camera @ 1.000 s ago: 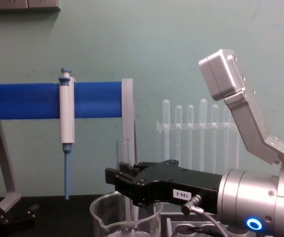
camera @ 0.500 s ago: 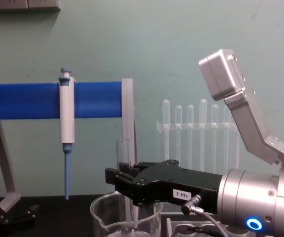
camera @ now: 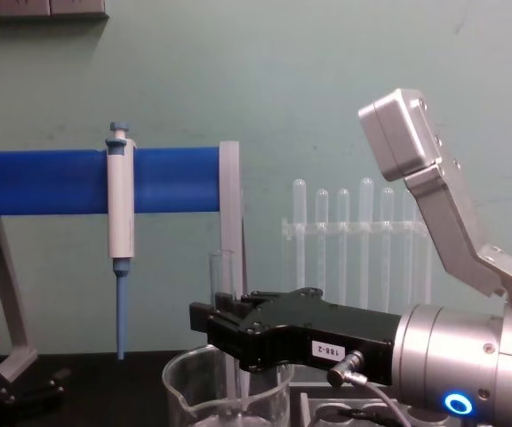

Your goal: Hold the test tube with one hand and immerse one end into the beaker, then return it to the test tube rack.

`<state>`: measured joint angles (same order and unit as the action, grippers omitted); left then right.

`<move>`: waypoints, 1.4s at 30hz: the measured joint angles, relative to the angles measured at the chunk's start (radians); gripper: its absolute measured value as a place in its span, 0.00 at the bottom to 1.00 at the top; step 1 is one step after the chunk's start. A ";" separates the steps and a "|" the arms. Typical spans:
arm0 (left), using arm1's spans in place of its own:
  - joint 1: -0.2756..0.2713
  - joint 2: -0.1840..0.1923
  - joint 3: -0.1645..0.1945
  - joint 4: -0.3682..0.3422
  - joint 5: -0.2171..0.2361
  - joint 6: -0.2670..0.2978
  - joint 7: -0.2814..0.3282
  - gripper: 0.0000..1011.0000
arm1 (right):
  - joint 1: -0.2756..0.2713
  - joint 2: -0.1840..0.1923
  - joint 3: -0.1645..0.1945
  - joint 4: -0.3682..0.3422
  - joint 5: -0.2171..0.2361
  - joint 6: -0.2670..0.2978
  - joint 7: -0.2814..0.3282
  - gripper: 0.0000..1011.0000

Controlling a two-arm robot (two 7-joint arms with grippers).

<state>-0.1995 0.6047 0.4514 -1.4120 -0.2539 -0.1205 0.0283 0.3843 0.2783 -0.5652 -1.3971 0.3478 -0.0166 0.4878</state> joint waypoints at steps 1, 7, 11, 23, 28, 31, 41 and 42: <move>0.000 0.000 0.000 0.000 0.000 0.000 0.000 0.99 | 0.000 0.000 0.000 0.000 0.000 0.000 0.000 0.22; 0.000 0.000 0.000 0.000 0.000 0.000 0.000 0.99 | -0.001 0.000 0.001 -0.002 0.000 0.000 0.000 0.23; 0.000 0.000 0.000 0.000 0.000 0.000 0.000 0.99 | -0.004 0.012 0.011 -0.056 0.001 0.031 0.000 0.23; 0.000 0.000 0.000 0.000 0.000 0.000 0.000 0.99 | 0.002 0.059 0.061 -0.241 0.056 0.115 -0.009 0.22; 0.000 0.000 0.000 0.000 0.000 0.000 0.000 0.99 | -0.009 0.102 0.102 -0.344 0.087 0.139 -0.034 0.23; 0.000 0.000 0.000 0.000 0.000 0.000 0.000 0.99 | -0.027 0.138 0.128 -0.399 0.094 0.151 -0.054 0.23; 0.000 0.000 0.000 0.000 0.000 0.000 0.000 0.99 | -0.133 0.244 0.186 -0.475 0.103 0.177 -0.090 0.23; 0.000 0.000 0.000 0.000 0.000 0.000 0.000 0.99 | -0.144 0.250 0.188 -0.468 0.103 0.176 -0.090 0.22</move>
<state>-0.1995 0.6046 0.4514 -1.4120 -0.2539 -0.1205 0.0283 0.2406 0.5286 -0.3775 -1.8652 0.4510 0.1590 0.3976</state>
